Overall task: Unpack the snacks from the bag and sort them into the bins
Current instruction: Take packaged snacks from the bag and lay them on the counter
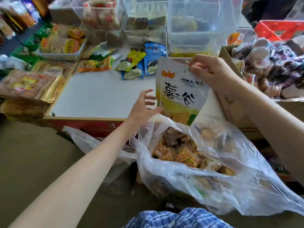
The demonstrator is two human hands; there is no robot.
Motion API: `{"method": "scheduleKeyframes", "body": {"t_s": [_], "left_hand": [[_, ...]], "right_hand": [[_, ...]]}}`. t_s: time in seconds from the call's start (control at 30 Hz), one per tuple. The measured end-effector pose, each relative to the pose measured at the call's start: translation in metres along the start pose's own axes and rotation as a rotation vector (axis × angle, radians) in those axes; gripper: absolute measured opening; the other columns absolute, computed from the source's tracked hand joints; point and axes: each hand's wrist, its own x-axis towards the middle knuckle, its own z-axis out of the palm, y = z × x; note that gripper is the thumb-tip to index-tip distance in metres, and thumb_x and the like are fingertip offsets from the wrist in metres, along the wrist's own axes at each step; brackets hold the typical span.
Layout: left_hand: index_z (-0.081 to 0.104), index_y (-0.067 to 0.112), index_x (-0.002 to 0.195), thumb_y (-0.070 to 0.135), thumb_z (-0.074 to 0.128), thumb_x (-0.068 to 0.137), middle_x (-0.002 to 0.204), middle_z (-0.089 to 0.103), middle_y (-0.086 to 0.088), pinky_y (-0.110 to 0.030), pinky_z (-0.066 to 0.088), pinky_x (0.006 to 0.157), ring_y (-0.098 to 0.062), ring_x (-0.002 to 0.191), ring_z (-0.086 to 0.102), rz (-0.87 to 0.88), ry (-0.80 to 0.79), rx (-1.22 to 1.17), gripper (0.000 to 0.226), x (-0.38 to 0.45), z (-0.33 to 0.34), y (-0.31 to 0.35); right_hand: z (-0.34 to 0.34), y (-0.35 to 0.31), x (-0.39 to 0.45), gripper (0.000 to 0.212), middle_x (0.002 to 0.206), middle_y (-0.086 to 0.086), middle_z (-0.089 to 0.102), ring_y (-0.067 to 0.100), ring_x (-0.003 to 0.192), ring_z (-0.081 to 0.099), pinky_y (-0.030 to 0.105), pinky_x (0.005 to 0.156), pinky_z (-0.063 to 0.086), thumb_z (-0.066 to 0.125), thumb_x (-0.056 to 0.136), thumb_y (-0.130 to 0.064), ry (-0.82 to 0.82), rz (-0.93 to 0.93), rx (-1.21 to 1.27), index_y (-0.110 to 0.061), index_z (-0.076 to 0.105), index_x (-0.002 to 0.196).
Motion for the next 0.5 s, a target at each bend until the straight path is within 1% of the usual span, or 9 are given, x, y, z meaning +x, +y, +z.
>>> {"method": "scheduleKeyframes", "body": {"t_s": [0.03,0.1,0.13,0.2,0.27,0.33,0.37,0.43,0.5], "left_hand": [[0.031,0.018,0.139,0.022,0.075,0.078,0.120,0.050,0.000,-0.022,0.049,0.081,-0.015,0.107,0.053,0.006,0.047,-0.019,0.076,0.008,-0.001,0.003],[0.029,0.021,0.140,0.019,0.076,0.076,0.127,0.047,0.002,-0.026,0.048,0.087,-0.011,0.113,0.049,-0.014,0.045,-0.062,0.080,0.022,-0.002,0.006],[0.034,0.022,0.135,0.017,0.077,0.076,0.123,0.051,0.006,-0.026,0.046,0.090,-0.008,0.111,0.049,-0.038,0.023,-0.072,0.073,0.026,-0.003,0.008],[0.049,0.019,0.119,0.014,0.074,0.078,0.107,0.059,0.011,-0.024,0.045,0.091,-0.004,0.100,0.054,-0.095,-0.032,-0.076,0.048,0.028,-0.007,0.008],[0.058,0.015,0.107,0.009,0.069,0.082,0.102,0.065,0.003,-0.021,0.051,0.087,-0.003,0.089,0.062,-0.094,-0.050,-0.109,0.028,0.034,-0.016,0.006],[0.058,0.013,0.102,0.010,0.064,0.086,0.097,0.069,-0.002,-0.017,0.053,0.073,-0.005,0.080,0.066,-0.104,-0.032,-0.174,0.017,0.043,-0.032,0.000],[0.057,0.012,0.098,0.012,0.063,0.088,0.090,0.070,-0.001,-0.020,0.053,0.068,-0.008,0.076,0.067,-0.121,-0.004,-0.215,0.011,0.048,-0.041,-0.003],[0.054,0.014,0.084,0.015,0.061,0.090,0.072,0.069,0.003,-0.029,0.051,0.063,-0.013,0.069,0.065,-0.179,0.116,-0.233,0.009,0.062,-0.062,-0.015],[0.052,0.015,0.078,0.013,0.059,0.091,0.071,0.066,-0.001,-0.033,0.048,0.068,-0.021,0.076,0.060,-0.228,0.247,-0.203,0.015,0.080,-0.085,-0.033]], "right_hand": [[-0.003,-0.001,0.008,0.016,0.088,0.004,0.062,0.015,0.075,0.055,0.004,0.059,0.039,0.053,0.096,-0.016,-0.020,-0.016,-0.013,-0.006,0.062,0.105],[-0.007,-0.003,0.024,0.015,0.085,0.003,0.062,0.015,0.073,0.054,0.003,0.059,0.037,0.053,0.095,-0.016,-0.062,-0.063,-0.018,-0.009,0.063,0.103],[-0.006,-0.005,0.032,0.014,0.084,0.002,0.061,0.010,0.071,0.054,0.003,0.060,0.036,0.053,0.095,-0.015,-0.067,-0.091,-0.009,-0.010,0.063,0.102],[-0.002,-0.006,0.046,0.013,0.083,-0.005,0.058,-0.010,0.066,0.054,-0.001,0.062,0.036,0.052,0.095,-0.012,-0.018,-0.116,0.031,-0.010,0.063,0.101],[0.004,0.002,0.067,0.013,0.082,-0.011,0.056,-0.022,0.065,0.051,-0.002,0.064,0.037,0.052,0.094,-0.010,0.080,-0.083,0.104,-0.009,0.063,0.100],[0.014,0.012,0.087,0.010,0.082,-0.014,0.058,-0.019,0.065,0.052,0.002,0.066,0.039,0.055,0.092,-0.011,0.151,-0.003,0.193,-0.012,0.062,0.098],[0.022,0.018,0.096,0.009,0.086,-0.011,0.060,-0.015,0.067,0.054,0.008,0.067,0.043,0.057,0.092,-0.012,0.166,0.058,0.263,-0.015,0.060,0.100],[0.044,0.033,0.110,0.024,0.104,0.002,0.063,0.001,0.081,0.059,0.022,0.074,0.049,0.062,0.089,-0.017,0.158,0.223,0.389,-0.012,0.054,0.111],[0.073,0.044,0.117,0.045,0.121,0.008,0.058,0.014,0.094,0.058,0.032,0.085,0.049,0.068,0.085,-0.025,0.079,0.384,0.356,-0.009,0.046,0.122]]}}
